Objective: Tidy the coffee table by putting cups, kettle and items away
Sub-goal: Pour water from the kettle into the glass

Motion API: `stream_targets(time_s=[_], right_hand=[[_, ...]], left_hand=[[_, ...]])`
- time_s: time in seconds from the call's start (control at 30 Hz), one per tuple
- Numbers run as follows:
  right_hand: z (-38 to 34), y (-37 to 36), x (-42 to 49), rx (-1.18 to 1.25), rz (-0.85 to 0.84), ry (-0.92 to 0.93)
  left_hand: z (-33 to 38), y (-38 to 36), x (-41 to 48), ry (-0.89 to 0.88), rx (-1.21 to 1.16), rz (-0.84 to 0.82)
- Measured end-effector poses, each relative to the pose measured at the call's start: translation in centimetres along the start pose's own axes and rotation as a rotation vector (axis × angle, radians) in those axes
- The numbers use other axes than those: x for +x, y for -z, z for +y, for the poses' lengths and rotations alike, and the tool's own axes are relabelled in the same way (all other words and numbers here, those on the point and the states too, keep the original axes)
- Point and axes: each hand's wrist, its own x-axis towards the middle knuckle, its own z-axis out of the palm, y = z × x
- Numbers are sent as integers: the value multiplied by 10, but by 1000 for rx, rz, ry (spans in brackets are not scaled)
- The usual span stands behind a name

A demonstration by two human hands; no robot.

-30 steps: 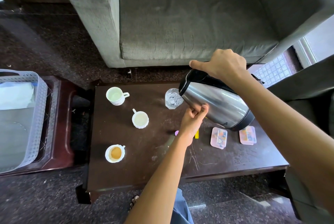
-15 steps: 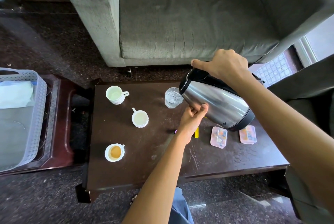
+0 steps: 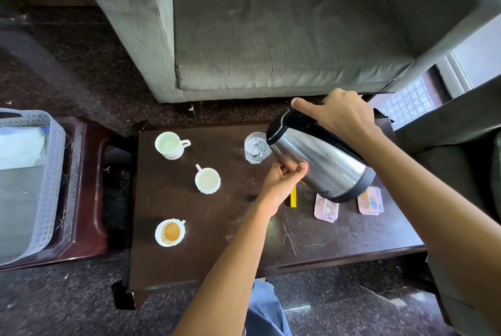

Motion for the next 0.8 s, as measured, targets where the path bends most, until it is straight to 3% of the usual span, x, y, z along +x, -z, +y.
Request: stream_targets(time_s=[0.37, 0.8], right_hand=[[50, -29, -32, 310, 73, -66], [86, -52, -72, 681, 183, -223]], left_hand=[[-21, 13, 10, -20, 168, 23], [-7, 12, -12, -188, 359, 54]])
